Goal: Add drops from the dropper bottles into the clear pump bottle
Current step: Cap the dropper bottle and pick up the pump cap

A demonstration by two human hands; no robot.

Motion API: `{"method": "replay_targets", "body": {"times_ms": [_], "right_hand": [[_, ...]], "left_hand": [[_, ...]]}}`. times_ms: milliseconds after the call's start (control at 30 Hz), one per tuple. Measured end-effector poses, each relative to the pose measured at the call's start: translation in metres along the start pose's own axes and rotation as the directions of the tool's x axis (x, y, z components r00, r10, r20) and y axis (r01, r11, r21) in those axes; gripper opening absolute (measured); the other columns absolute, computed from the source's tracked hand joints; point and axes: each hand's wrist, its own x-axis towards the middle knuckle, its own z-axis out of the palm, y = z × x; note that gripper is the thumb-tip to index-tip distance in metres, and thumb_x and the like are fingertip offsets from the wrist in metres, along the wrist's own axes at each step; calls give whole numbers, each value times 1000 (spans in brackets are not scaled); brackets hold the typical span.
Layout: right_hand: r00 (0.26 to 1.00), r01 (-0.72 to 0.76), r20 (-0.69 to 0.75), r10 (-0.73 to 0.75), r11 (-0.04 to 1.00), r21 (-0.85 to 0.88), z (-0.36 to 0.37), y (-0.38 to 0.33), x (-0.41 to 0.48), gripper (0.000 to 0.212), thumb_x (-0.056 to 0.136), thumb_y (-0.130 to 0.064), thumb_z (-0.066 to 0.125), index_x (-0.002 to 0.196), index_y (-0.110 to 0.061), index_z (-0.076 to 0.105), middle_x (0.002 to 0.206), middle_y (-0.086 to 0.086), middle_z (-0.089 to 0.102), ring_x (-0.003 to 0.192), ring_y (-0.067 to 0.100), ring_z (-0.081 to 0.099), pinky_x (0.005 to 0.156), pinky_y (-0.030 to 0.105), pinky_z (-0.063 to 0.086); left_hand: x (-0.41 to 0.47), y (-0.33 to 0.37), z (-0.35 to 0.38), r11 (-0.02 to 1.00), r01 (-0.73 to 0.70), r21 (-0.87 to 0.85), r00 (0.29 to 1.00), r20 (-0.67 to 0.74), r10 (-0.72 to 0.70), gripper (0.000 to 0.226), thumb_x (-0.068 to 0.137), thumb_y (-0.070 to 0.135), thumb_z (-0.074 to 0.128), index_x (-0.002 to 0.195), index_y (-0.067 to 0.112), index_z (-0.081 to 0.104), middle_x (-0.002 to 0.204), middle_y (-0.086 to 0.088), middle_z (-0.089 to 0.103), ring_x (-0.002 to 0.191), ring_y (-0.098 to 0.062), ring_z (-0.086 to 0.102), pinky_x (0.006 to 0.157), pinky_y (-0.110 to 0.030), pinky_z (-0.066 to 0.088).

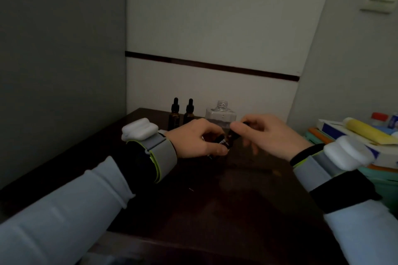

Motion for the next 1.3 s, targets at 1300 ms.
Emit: {"method": "replay_targets", "body": {"times_ms": [1300], "right_hand": [[980,87,185,-68,991,-98,26,31,160,3,82,-24,69,82,-27,68,81,-2,70,76,9,62,67,12,43]], "left_hand": [[-30,-94,-59,841,414,349,902,-35,-429,54,89,37,59,139,26,41,135,-3,43,124,-21,42,99,-31,40]]}}
